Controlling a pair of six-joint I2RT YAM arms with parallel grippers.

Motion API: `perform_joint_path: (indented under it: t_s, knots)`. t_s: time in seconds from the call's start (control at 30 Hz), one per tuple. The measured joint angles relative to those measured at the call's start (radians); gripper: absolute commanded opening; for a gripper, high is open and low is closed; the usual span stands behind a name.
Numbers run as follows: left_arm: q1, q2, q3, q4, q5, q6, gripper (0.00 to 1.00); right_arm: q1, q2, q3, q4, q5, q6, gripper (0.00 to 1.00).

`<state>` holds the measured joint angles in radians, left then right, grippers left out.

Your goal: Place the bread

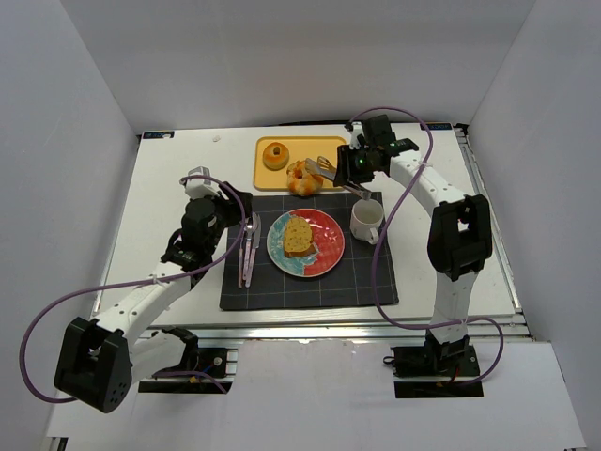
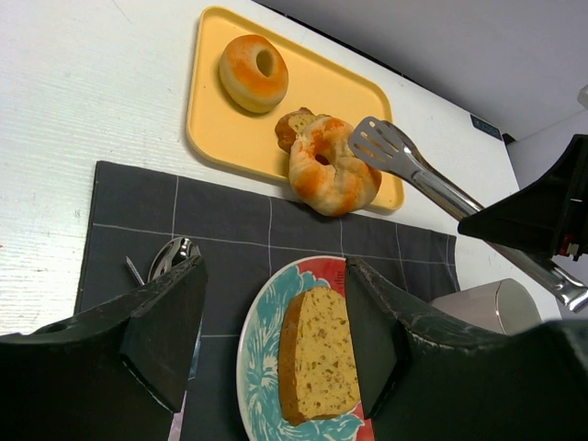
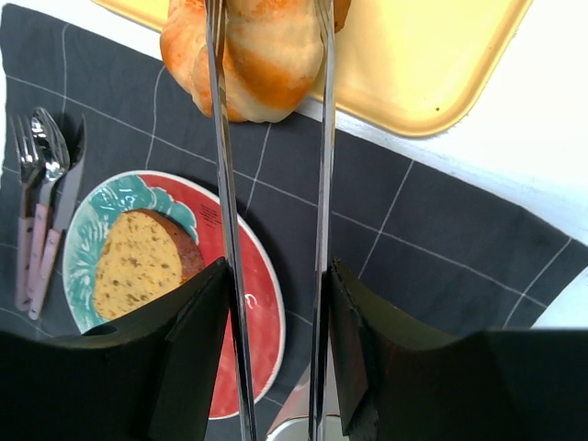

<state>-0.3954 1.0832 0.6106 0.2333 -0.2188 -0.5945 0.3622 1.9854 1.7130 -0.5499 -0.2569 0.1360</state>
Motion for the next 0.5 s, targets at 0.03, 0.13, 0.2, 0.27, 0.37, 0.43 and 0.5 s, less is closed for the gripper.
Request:
perform_joint_path:
  t_s: [0.03,0.13,0.2,0.27,0.37,0.43,0.5]
  knots:
    - [0.0,0.003,0.0,0.0,0.002,0.0,0.71,0.0,-0.001,0.0,0.0,0.0,0.012,0.48]
    - [0.0,0.006,0.0,-0.001,0.003,0.0,0.71,0.003,-0.001,0.0,0.0,-0.003,0.03,0.42]
    - [0.0,0.006,0.0,0.0,0.003,0.0,0.71,0.005,-0.001,0.0,0.0,-0.006,0.041,0.37]
    - [0.0,0.006,0.0,-0.001,0.003,0.0,0.71,0.005,-0.001,0.0,0.0,-0.011,0.046,0.28]
    - [0.0,0.006,0.0,-0.001,0.003,0.0,0.71,0.006,-0.001,-0.001,0.0,-0.023,0.056,0.19]
    - [0.0,0.006,0.0,-0.001,0.003,0.0,0.71,0.006,-0.001,-0.002,0.001,-0.031,0.061,0.13]
    - [0.0,0.006,0.0,-0.001,0.003,0.0,0.71,0.005,-0.001,-0.002,0.002,-0.034,0.064,0.09]
